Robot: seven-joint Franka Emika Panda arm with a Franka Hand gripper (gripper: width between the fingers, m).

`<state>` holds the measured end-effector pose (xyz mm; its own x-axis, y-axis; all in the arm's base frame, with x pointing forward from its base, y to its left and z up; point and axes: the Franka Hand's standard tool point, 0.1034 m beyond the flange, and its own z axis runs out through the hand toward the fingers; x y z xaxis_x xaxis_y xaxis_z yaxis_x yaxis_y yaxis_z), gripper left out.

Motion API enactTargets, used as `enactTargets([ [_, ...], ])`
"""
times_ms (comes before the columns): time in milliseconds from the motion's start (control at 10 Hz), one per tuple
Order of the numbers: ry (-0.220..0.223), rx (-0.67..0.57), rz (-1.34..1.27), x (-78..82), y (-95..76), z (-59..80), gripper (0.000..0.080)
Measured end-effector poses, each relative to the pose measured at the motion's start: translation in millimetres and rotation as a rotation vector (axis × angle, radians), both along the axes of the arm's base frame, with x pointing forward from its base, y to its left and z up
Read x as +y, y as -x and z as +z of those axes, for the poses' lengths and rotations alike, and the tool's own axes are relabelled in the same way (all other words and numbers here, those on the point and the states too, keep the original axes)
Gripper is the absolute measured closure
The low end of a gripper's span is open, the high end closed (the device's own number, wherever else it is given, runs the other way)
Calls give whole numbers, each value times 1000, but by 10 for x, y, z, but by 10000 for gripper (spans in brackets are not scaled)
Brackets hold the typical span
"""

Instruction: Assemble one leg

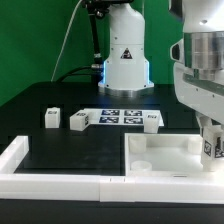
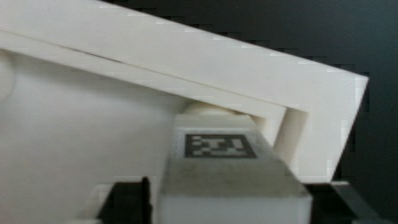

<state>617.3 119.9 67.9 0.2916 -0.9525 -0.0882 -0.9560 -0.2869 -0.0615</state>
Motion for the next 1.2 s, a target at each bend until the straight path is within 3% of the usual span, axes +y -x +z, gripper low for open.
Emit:
enactTargets([
  [100, 0, 0, 2, 4, 1, 0, 289],
  [200, 4, -9, 95, 4, 1, 0, 289],
  [300, 11, -12, 242, 11, 13, 3, 168],
  [500, 21, -39, 527, 59, 21, 1, 155],
  [1000, 54, -69, 1197, 9, -19, -21, 151],
  [1200, 64, -71, 1296, -9, -16, -25, 151],
])
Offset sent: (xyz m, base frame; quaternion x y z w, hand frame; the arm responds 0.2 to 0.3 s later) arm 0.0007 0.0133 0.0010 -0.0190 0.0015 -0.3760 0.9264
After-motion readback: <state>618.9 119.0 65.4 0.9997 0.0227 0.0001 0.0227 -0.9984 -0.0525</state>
